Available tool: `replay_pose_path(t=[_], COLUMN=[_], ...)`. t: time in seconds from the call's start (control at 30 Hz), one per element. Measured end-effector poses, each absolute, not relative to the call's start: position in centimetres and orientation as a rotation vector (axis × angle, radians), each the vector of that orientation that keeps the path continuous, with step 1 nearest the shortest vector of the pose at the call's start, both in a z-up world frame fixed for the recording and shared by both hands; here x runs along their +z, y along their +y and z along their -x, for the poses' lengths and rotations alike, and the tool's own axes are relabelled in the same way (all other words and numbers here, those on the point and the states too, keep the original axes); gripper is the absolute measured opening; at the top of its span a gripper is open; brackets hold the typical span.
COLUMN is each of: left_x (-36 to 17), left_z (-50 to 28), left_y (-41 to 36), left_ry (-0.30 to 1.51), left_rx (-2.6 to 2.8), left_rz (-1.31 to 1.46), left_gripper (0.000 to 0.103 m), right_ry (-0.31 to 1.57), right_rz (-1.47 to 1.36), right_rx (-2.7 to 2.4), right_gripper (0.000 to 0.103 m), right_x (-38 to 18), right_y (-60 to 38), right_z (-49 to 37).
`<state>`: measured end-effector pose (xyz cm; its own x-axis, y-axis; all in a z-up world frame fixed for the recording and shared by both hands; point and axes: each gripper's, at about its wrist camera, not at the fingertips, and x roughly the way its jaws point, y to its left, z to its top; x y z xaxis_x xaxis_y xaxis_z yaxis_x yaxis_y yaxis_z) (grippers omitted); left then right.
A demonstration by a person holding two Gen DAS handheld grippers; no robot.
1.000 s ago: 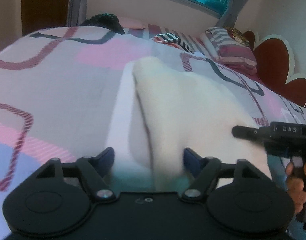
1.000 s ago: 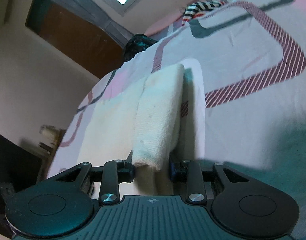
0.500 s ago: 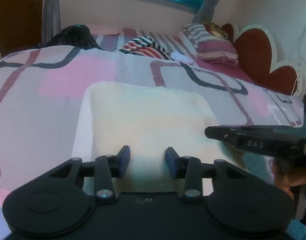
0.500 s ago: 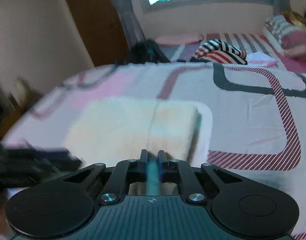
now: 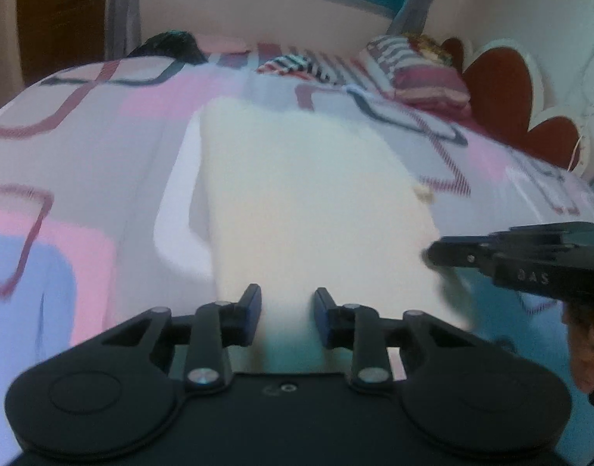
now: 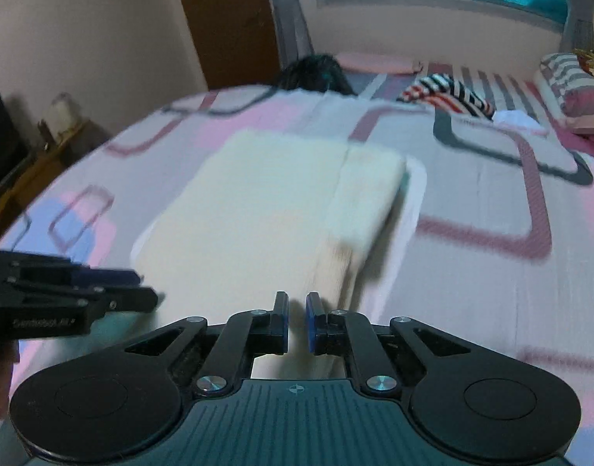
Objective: Fold small clothes
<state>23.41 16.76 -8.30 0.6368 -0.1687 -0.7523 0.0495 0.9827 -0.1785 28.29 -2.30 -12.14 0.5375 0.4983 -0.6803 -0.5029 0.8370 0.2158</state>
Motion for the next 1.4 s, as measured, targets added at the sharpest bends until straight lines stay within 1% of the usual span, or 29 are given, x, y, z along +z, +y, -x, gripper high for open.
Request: replay_pose_path(t=[0.23,0.47,0.57,0.73,0.87,0.97,1.23,1.27,1.3,1.33,1.37,1.4], left_x=[-8.3,-8.9,-8.8,-8.1,-5.8,-4.5,0.5,0.9,1.5,1.9,2.4,2.7], left_z=[-20.2,-19.9,-19.6,-19.1,-15.3,-12.0,-1.3,-0.4,0.5,1.2,1.9,2.4], left_y=[15.8,15.3,14.6,13.9,13.8,14.0,12.6,12.2,11.8,11.3,10.7,10.3], left_ry=[0.875,0.869,0.873,0.882,0.819,0.793,0.701,0.697,0.686,0.671,0.654,0.630], left_rx=[-0.061,-0.059,-0.050,-0.028,-0.036,-0.022,-0.010,-0.015,-0.016,-0.017,-0.015,-0.002], left_rz=[0.132,0.098,0.062,0.033,0.038,0.058,0.054,0.063,0.073,0.072,0.063,0.056], left_gripper=[0.027,0.028,0.028,0.027,0.028,0.030,0.030,0.032,0.038,0.039,0.055,0.097], right_ry=[0.875,0.865,0.872,0.872,0.796,0.749,0.668,0.663,0.661,0.656,0.653,0.647], right_rz=[0.016,0.050,0.022,0.065,-0.029,-0.065,-0.110,-0.106,-0.104,-0.102,-0.104,-0.106], right_rx=[0.574,0.528,0.508,0.480,0.475,0.488,0.455,0.445,0.440,0.438,0.435,0.433], right_gripper=[0.009,0.009,0.009,0.009,0.009,0.009,0.009,0.009,0.009,0.009,0.009,0.009], right_x=[-13.7,-14.1,-14.1,-13.6,-10.8,-8.6,-3.7,-3.4,-3.2,-2.9,-2.7,-2.5], right_y=[-2.7,-1.9,-2.0,-1.5,-3.7,-5.7,-10.5,-10.6,-10.6,-10.3,-10.2,-10.0], right_z=[-24.2,-23.6,-23.7,-23.3,-20.1,-16.2,-4.0,-2.9,-1.9,-0.9,-0.2,0.5])
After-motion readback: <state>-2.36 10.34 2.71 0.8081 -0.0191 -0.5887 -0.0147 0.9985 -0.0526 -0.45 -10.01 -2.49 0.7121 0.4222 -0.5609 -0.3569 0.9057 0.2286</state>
